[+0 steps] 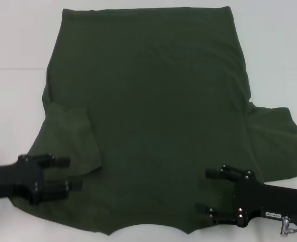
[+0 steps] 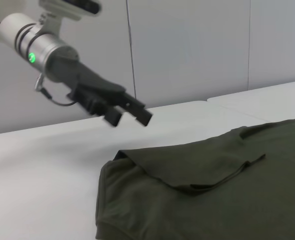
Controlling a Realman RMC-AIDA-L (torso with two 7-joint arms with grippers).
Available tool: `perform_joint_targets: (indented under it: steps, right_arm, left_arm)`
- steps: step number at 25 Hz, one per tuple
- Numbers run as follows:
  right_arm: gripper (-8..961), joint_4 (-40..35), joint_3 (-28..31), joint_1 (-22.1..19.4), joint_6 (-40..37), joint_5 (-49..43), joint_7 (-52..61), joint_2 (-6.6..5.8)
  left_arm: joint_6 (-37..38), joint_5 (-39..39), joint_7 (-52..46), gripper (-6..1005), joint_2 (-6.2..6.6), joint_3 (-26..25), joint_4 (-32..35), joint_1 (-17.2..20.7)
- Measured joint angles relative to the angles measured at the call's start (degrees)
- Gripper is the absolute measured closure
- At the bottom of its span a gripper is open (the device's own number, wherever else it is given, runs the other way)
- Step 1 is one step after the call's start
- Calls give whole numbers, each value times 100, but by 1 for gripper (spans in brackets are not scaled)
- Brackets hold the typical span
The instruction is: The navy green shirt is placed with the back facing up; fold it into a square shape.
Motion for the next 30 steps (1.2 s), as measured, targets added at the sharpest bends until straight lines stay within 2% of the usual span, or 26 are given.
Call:
perform_joint_targets:
  steps: [4,8,12,24,30]
  right_arm:
    - [55,0,0,-24,5,0,0,0]
    - [55,0,13,-41,13,0,-4,0]
    - [56,0,40,-46,20,-1,-17,0]
    - [58,0,225,-58,44,5,0,3]
    - [58,0,427,-58,-56,23,16,9]
  left_arm:
    - [-66,223,279,241,-47,58,-7,122]
    - [-332,715,360,239,-206,77,20,150]
    - [-409,840,420,239,-315,50,126,162]
    - [-621,748,447,239,-404,-33,370,178]
    - [-370,683,469,241,-407,-86,374,171]
